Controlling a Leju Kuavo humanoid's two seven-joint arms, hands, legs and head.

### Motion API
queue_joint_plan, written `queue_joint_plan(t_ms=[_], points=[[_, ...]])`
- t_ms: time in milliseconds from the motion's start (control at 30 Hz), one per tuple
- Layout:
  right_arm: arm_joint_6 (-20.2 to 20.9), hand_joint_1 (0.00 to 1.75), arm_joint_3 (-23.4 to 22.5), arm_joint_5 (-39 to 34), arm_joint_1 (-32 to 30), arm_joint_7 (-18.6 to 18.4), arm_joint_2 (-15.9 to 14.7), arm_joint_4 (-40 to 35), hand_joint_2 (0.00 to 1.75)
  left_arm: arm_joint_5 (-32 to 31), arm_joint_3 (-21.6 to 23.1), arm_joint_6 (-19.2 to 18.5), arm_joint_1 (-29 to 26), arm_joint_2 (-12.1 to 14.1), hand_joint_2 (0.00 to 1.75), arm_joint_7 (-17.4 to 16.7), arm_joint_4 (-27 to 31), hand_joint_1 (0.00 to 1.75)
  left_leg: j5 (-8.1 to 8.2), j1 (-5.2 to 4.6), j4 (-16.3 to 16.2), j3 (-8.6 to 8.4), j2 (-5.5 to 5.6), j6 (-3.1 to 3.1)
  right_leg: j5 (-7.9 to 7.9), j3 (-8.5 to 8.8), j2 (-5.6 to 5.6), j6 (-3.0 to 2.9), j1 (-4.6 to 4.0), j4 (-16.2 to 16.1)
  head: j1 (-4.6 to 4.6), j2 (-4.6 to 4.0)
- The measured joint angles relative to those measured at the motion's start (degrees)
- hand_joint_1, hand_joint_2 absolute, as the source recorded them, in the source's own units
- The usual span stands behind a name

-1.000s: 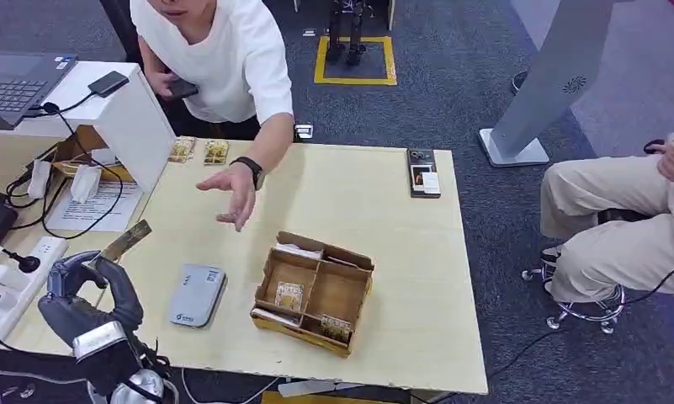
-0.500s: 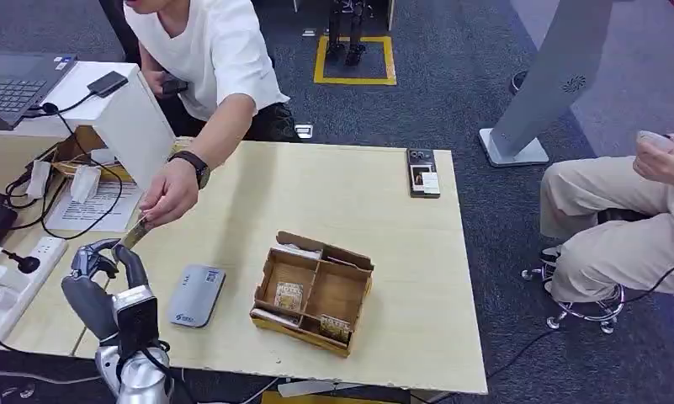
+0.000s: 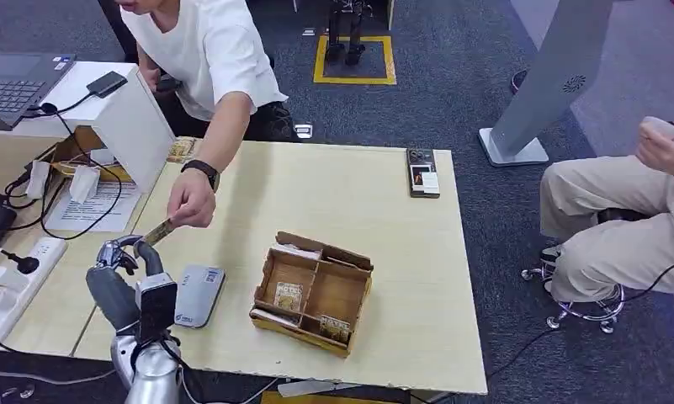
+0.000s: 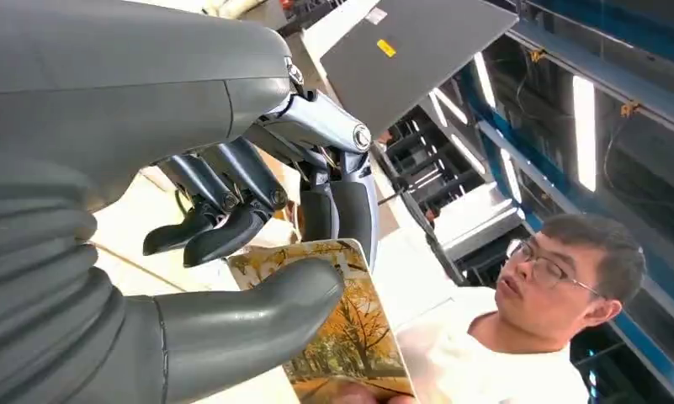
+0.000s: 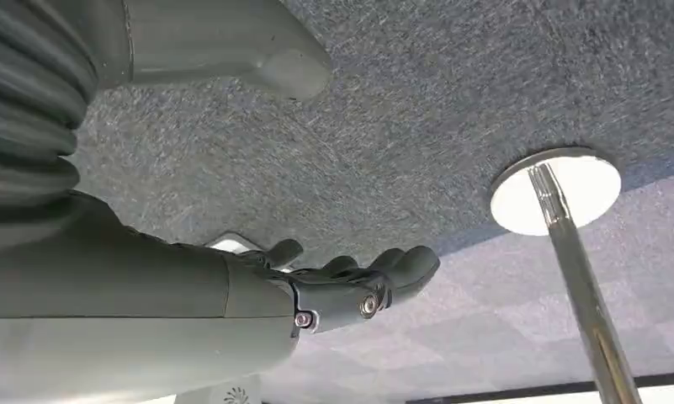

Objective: Pass the card to the sensor for recognition and then transmit it.

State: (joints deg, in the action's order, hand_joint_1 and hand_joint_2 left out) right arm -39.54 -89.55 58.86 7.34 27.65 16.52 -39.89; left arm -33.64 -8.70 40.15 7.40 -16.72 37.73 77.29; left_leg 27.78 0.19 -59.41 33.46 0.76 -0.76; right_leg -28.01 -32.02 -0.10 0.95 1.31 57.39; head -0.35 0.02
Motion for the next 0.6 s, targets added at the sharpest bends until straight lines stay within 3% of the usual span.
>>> queue_joint_plan(t_ms=[67, 100, 333, 600], points=[[0.0, 0.00, 0.0, 0.0, 0.0, 0.0, 0.0, 0.1, 1.75, 0.5, 0.0, 0.0, 0.1, 0.0, 1.75, -0.1, -0.2, 1.66, 0.00, 0.00, 0.0, 0.00, -0.03, 0.00, 0.00, -0.02, 0.04, -0.01, 0.00, 0.0, 0.00, -0.02], [0.0, 0.00, 0.0, 0.0, 0.0, 0.1, 0.0, 0.1, 1.75, 0.8, 0.0, 0.0, 0.1, 0.0, 1.75, -0.1, -0.2, 0.00, 0.00, 0.00, 0.0, 0.00, -0.05, 0.00, 0.00, -0.03, 0.05, -0.01, 0.00, 0.0, 0.00, 0.00], [0.0, 0.00, 0.0, -0.2, 0.0, 0.1, -0.1, 0.3, 1.75, 2.8, 0.7, 0.0, 0.3, 0.0, 1.75, 0.0, -0.5, 0.00, 0.00, 0.00, 0.0, 0.00, -0.08, 0.00, 0.01, -0.03, 0.05, -0.01, 0.00, 0.0, 0.00, -0.02], [0.0, 0.00, 0.0, -0.5, 0.0, 0.0, -0.2, 0.3, 1.75, 5.5, 1.1, 0.0, 0.3, -0.1, 1.75, 2.3, -0.1, 0.00, 0.00, 0.00, 0.0, 0.01, -0.07, 0.00, 0.01, -0.01, 0.05, -0.01, 0.00, 0.0, 0.00, -0.02]])
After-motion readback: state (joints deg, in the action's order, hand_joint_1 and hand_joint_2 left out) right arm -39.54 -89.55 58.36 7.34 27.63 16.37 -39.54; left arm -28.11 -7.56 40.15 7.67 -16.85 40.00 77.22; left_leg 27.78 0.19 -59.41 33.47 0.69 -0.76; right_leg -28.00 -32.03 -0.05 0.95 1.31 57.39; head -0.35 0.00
